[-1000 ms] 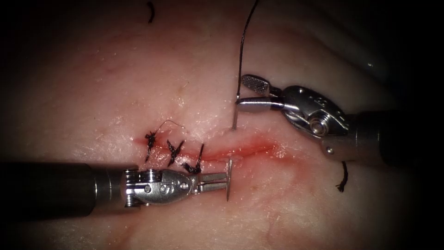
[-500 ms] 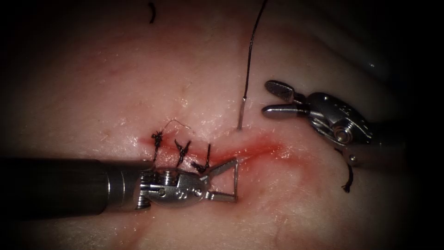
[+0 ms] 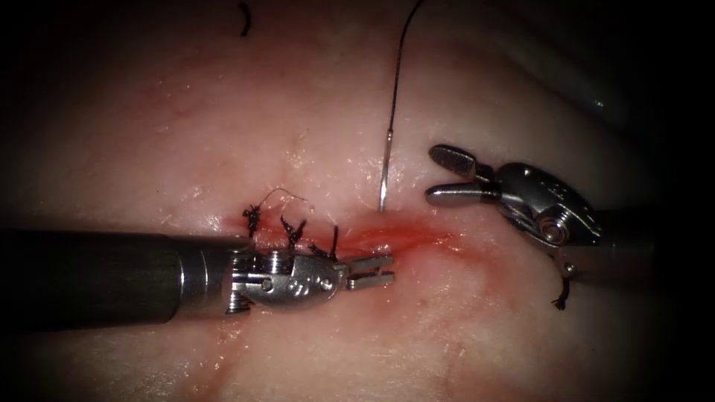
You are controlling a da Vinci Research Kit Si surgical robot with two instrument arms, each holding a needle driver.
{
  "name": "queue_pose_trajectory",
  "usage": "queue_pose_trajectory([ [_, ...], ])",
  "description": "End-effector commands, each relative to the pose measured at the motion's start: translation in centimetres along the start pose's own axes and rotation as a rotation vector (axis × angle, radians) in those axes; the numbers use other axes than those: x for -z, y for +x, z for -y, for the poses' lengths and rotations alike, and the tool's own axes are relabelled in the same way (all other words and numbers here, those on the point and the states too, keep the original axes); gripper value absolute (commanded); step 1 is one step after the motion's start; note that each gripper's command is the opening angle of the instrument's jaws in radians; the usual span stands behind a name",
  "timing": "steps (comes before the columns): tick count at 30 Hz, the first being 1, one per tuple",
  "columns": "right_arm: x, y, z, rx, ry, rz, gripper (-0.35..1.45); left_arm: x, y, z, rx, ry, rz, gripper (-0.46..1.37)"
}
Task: Wound Closure
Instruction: Use the left gripper to extract the needle from the incision
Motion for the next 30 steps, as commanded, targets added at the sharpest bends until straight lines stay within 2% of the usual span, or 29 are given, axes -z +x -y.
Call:
queue_pose_trajectory([
  [1, 0.04, -0.01, -0.01, 0.104, -0.001, -0.007, 0.63, 0.02, 0.01, -0.02, 0.046, -0.045, -0.025, -0.35],
  [3, 0.05, 0.0, 0.02, 0.18, -0.005, -0.04, 0.82, 0.03, 0.04, -0.02, 0.084, -0.073, -0.048, -0.35],
  [5, 0.07, 0.01, 0.08, 0.368, -0.017, -0.103, 0.75, 0.04, 0.08, -0.02, 0.122, -0.105, -0.072, -0.35],
  [7, 0.08, 0.03, 0.16, 0.472, -0.027, -0.135, 0.7, 0.05, 0.13, -0.02, 0.195, -0.147, -0.101, -0.35],
  [9, 0.08, 0.12, 0.31, 0.477, -0.018, -0.133, 0.7, 0.07, 0.19, -0.01, 0.308, -0.213, -0.143, -0.35],
  [10, 0.08, 0.13, 0.33, 0.471, -0.015, -0.127, 0.72, 0.07, 0.2, -0.01, 0.319, -0.219, -0.145, -0.35],
  [11, 0.08, 0.15, 0.36, 0.458, -0.009, -0.117, 0.73, 0.08, 0.21, 0.0, 0.348, -0.235, -0.154, -0.35],
  [12, 0.09, 0.21, 0.47, 0.45, 0.018, -0.061, 0.74, 0.1, 0.25, 0.01, 0.445, -0.278, -0.173, -0.35],
  [14, 0.1, 0.23, 0.57, 0.445, 0.041, -0.008, 0.7, 0.11, 0.28, 0.02, 0.512, -0.317, -0.181, -0.35],
  [15, 0.1, 0.24, 0.64, 0.441, 0.055, 0.036, 0.64, 0.13, 0.3, 0.04, 0.563, -0.347, -0.185, -0.35],
  [20, 0.12, 0.17, 0.91, 0.42, 0.088, 0.157, 0.42, 0.17, 0.38, 0.16, 0.706, -0.433, -0.222, -0.35],
  [23, 0.13, 0.07, 0.97, 0.417, 0.096, 0.189, 0.47, 0.22, 0.41, 0.24, 0.792, -0.469, -0.226, -0.35],
  [30, 0.14, -0.2, 0.94, 0.415, 0.097, 0.255, 0.43, 0.32, 0.48, 0.32, 0.892, -0.508, -0.227, -0.35],
])
